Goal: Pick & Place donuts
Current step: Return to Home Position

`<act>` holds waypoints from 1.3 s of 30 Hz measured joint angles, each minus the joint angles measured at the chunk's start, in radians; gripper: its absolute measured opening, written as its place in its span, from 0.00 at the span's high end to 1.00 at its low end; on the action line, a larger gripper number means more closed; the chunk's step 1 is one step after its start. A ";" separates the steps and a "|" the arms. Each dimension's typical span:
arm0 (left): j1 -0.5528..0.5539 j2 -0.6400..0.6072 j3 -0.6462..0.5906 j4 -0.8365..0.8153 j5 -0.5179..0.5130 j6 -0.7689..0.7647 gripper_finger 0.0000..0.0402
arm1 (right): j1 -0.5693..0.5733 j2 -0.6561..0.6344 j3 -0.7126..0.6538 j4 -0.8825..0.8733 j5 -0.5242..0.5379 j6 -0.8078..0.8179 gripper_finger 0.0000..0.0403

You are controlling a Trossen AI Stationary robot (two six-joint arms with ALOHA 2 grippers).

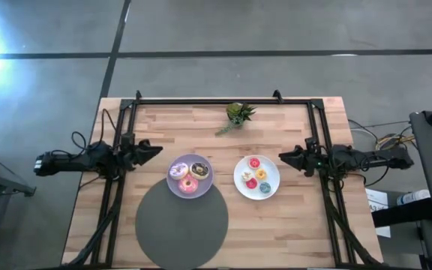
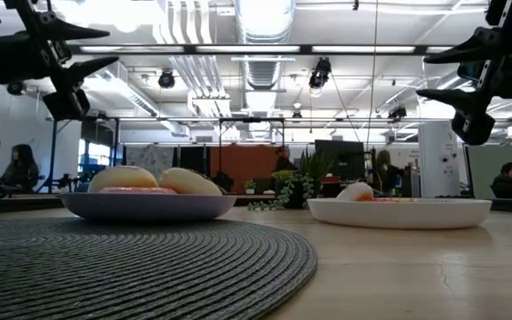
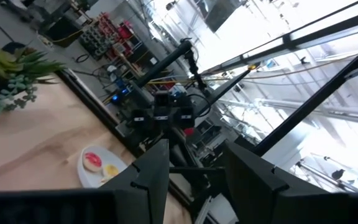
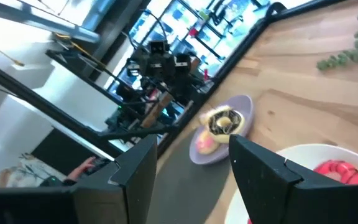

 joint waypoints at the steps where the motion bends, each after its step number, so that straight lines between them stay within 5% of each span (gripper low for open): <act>1: 0.000 0.000 0.000 -0.005 0.000 0.000 0.69 | 0.000 0.005 0.000 0.000 0.000 0.000 0.52; 19: -0.006 -0.001 0.000 -0.015 0.003 0.018 0.69 | 0.000 0.034 0.000 0.000 0.000 0.000 0.52; 23: -0.007 -0.001 0.000 -0.076 0.088 0.350 0.69 | 0.000 0.034 0.000 0.000 0.000 0.000 0.52; 27: -0.008 -0.001 -0.001 -0.183 0.066 0.616 0.69 | 0.000 0.034 0.000 0.000 0.000 -0.002 0.52; 33: -0.008 -0.001 -0.001 -0.199 0.032 0.838 0.69 | 0.000 0.034 0.000 0.000 0.000 -0.002 0.52; 39: -0.007 -0.001 -0.001 -0.197 0.032 0.839 0.69 | 0.000 0.034 0.000 0.000 0.000 0.000 0.52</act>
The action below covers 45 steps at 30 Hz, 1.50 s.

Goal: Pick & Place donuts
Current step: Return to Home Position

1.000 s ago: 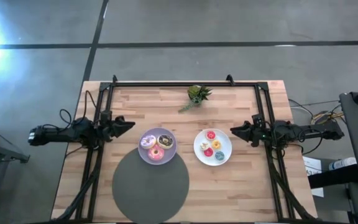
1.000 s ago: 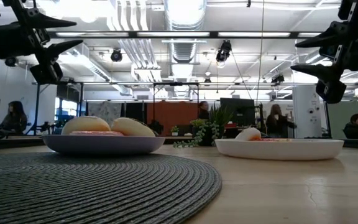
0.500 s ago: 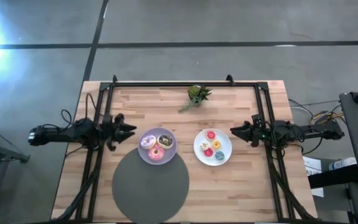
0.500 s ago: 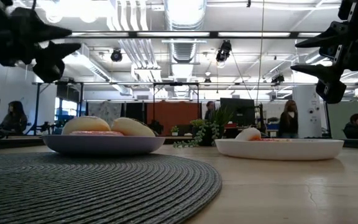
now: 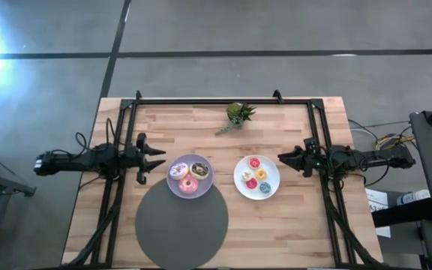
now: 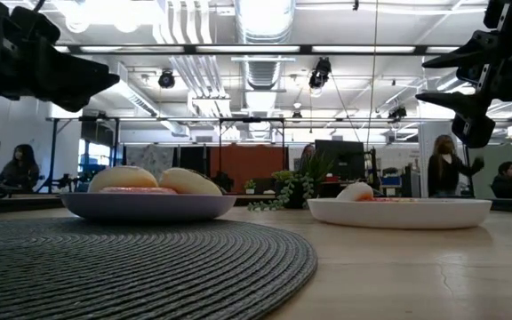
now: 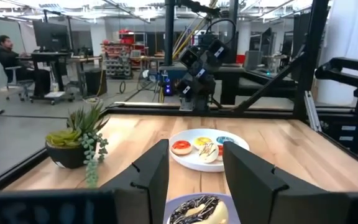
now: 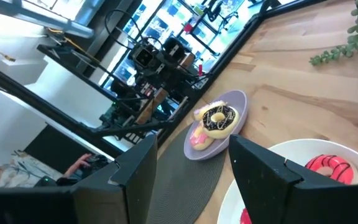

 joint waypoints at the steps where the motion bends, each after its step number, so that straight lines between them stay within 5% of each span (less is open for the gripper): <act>1: 0.000 0.000 0.000 0.005 0.000 -0.007 0.69 | 0.000 0.000 0.000 0.000 0.000 -0.001 0.52; 24: 0.000 0.052 0.003 0.011 -0.003 -0.066 0.69 | 0.000 0.000 0.000 0.000 0.000 -0.005 0.52; 31: 0.000 0.052 0.004 0.010 -0.002 -0.066 0.69 | -0.014 -0.056 0.001 0.020 -0.159 -0.399 0.52; 38: 0.000 0.057 0.004 0.009 -0.002 -0.066 0.69 | -0.038 -0.061 0.000 0.056 -0.455 -0.830 0.52; 45: 0.000 0.059 0.004 0.009 -0.002 -0.066 0.69 | -0.065 -0.061 0.000 -0.004 -0.439 -0.944 0.52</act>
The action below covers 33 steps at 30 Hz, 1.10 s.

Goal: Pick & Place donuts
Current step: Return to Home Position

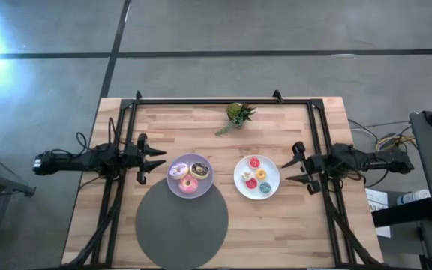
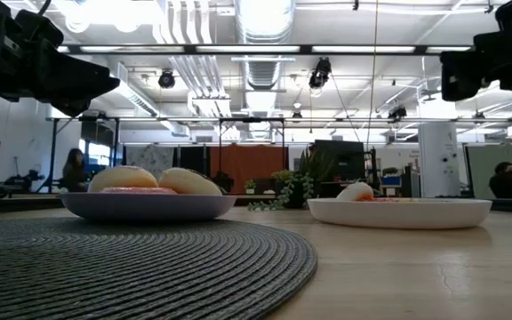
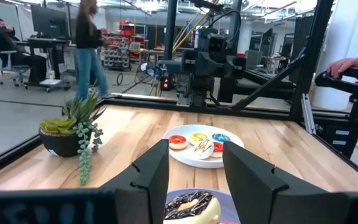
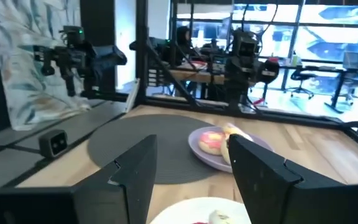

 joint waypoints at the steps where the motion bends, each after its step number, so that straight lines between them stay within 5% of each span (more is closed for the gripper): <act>1: 0.000 0.000 0.000 0.000 0.000 0.000 0.69 | -0.003 0.000 0.000 0.000 0.001 -0.002 0.52; 33: 0.000 0.000 0.000 0.000 0.000 0.000 0.69 | -0.006 0.016 0.000 0.000 0.002 0.080 0.52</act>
